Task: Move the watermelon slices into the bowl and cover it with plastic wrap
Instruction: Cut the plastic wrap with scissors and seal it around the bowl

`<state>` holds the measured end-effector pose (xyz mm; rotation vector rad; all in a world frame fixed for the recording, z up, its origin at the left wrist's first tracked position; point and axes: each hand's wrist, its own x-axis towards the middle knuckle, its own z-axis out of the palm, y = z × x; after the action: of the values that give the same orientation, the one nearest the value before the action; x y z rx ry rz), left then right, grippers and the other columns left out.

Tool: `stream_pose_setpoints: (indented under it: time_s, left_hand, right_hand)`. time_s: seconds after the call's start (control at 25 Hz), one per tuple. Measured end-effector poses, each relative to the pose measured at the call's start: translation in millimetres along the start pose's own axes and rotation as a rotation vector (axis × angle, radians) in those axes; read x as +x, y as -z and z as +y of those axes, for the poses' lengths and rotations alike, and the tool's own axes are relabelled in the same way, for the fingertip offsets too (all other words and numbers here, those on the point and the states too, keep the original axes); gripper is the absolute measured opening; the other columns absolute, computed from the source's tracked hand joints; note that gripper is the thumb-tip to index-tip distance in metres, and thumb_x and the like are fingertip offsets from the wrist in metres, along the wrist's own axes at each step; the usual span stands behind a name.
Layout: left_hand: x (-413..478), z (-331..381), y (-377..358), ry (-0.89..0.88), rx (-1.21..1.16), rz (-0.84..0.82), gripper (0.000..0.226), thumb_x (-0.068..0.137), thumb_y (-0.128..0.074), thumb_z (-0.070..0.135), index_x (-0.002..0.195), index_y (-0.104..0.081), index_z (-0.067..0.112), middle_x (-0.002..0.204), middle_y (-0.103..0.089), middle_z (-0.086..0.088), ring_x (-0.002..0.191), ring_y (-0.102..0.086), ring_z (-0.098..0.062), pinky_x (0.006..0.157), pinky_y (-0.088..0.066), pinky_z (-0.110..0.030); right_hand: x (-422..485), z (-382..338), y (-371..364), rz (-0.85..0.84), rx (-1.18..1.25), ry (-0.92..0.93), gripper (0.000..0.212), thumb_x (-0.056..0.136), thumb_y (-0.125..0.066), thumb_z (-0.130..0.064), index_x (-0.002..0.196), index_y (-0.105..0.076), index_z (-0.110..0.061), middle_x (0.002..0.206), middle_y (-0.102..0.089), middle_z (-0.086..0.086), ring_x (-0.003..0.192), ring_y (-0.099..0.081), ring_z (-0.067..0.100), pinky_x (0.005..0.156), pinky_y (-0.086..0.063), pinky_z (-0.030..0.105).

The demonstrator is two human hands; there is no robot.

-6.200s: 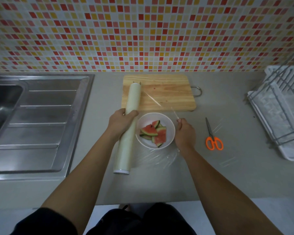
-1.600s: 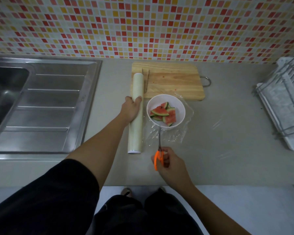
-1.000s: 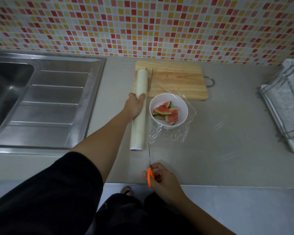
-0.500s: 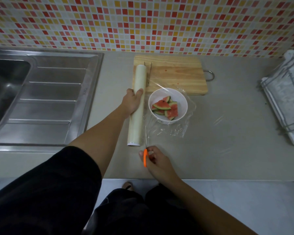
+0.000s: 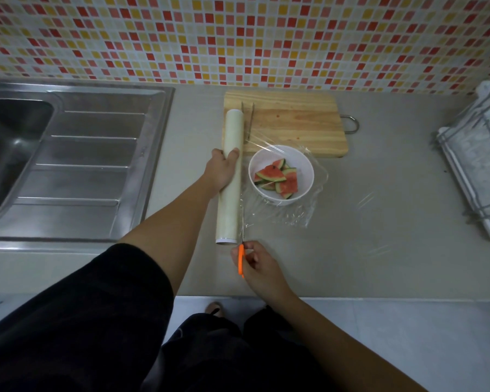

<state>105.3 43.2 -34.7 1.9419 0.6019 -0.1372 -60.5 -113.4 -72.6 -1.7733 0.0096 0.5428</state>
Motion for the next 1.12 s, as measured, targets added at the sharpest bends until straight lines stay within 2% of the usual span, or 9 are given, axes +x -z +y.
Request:
stream_pose_setpoints:
  time_s: [0.2,0.28,0.4,0.48,0.68,0.76,0.96,1.04,1.12]
  left_hand:
    - [-0.7,0.2,1.2,-0.01,0.008,0.003,0.056,0.094,-0.041,0.05,0.126,-0.04,0.003,0.123,-0.055,-0.016,0.108,-0.055,-0.031,0.085,-0.043,-0.033]
    - [-1.5,0.4,1.6,-0.016,-0.001,0.01,0.056,0.094,-0.041,0.05,0.125,-0.04,0.004,0.122,-0.055,-0.015,0.107,-0.055,-0.03,0.084,-0.043,-0.032]
    - [-2.4,1.5,1.7,-0.017,-0.023,0.013,0.055,0.094,-0.041,0.05,0.124,-0.04,0.004,0.12,-0.056,-0.015,0.107,-0.056,-0.031,0.089,-0.046,-0.036]
    - [-2.7,1.7,1.3,-0.01,-0.03,0.008,0.054,0.094,-0.041,0.05,0.123,-0.04,0.005,0.116,-0.056,-0.013,0.106,-0.056,-0.03,0.09,-0.047,-0.037]
    - [-2.6,0.1,3.4,-0.011,-0.022,0.002,0.054,0.094,-0.039,0.051,0.123,-0.04,0.005,0.116,-0.055,-0.012,0.101,-0.055,-0.028,0.086,-0.045,-0.035]
    - [-2.5,0.4,4.0,-0.019,-0.026,0.004,0.054,0.094,-0.039,0.051,0.123,-0.04,0.005,0.116,-0.055,-0.012,0.1,-0.054,-0.027,0.085,-0.044,-0.034]
    - [-1.3,-0.1,4.6,-0.024,-0.042,0.021,0.052,0.094,-0.041,0.05,0.121,-0.041,0.005,0.111,-0.056,-0.011,0.101,-0.056,-0.029,0.086,-0.045,-0.036]
    - [-0.8,-0.3,6.1,-0.024,-0.038,0.024,0.053,0.094,-0.04,0.051,0.122,-0.04,0.006,0.109,-0.055,-0.01,0.099,-0.056,-0.028,0.085,-0.046,-0.036]
    - [-0.1,0.1,7.2,-0.026,-0.03,0.02,0.054,0.094,-0.04,0.052,0.124,-0.04,0.006,0.109,-0.054,-0.009,0.098,-0.055,-0.028,0.087,-0.046,-0.037]
  right_hand:
    - [2.3,6.3,-0.2,0.01,-0.002,-0.03,0.036,0.065,-0.059,-0.063,0.082,-0.059,-0.031,0.056,-0.062,-0.015,0.055,-0.056,-0.002,0.061,-0.043,0.017]
    - [3.5,7.3,1.5,0.005,-0.01,-0.03,0.033,0.068,-0.06,-0.06,0.083,-0.06,-0.03,0.055,-0.062,-0.015,0.057,-0.057,0.001,0.063,-0.045,0.02]
    - [4.3,7.1,3.5,-0.005,-0.023,-0.013,0.018,0.077,-0.063,-0.048,0.083,-0.058,-0.032,0.054,-0.06,-0.016,0.054,-0.055,-0.002,0.058,-0.042,0.013]
    - [4.0,5.5,3.4,0.007,-0.025,-0.009,0.018,0.078,-0.063,-0.048,0.081,-0.057,-0.031,0.053,-0.059,-0.019,0.051,-0.052,-0.005,0.054,-0.04,0.008]
    - [6.4,0.6,0.8,0.001,0.019,-0.053,0.034,0.07,-0.061,-0.062,0.08,-0.058,-0.029,0.052,-0.058,-0.019,0.053,-0.051,-0.003,0.06,-0.041,0.018]
    - [8.5,-0.6,1.3,0.013,0.03,-0.066,0.039,0.067,-0.06,-0.065,0.082,-0.06,-0.029,0.053,-0.058,-0.018,0.053,-0.051,-0.003,0.06,-0.041,0.018]
    - [9.3,1.2,-0.3,0.02,0.087,-0.065,0.029,0.074,-0.069,-0.049,0.086,-0.054,-0.027,0.047,-0.055,-0.017,0.048,-0.049,-0.005,0.055,-0.04,0.013]
    - [5.0,3.4,-0.7,0.028,0.08,-0.068,0.042,0.067,-0.067,-0.062,0.082,-0.051,-0.026,0.051,-0.058,-0.019,0.05,-0.051,-0.007,0.054,-0.04,0.009]
    - [0.4,7.4,-1.0,0.043,0.051,-0.097,0.053,0.058,-0.061,-0.075,0.079,-0.052,-0.028,0.055,-0.06,-0.019,0.055,-0.054,-0.006,0.06,-0.042,0.013]
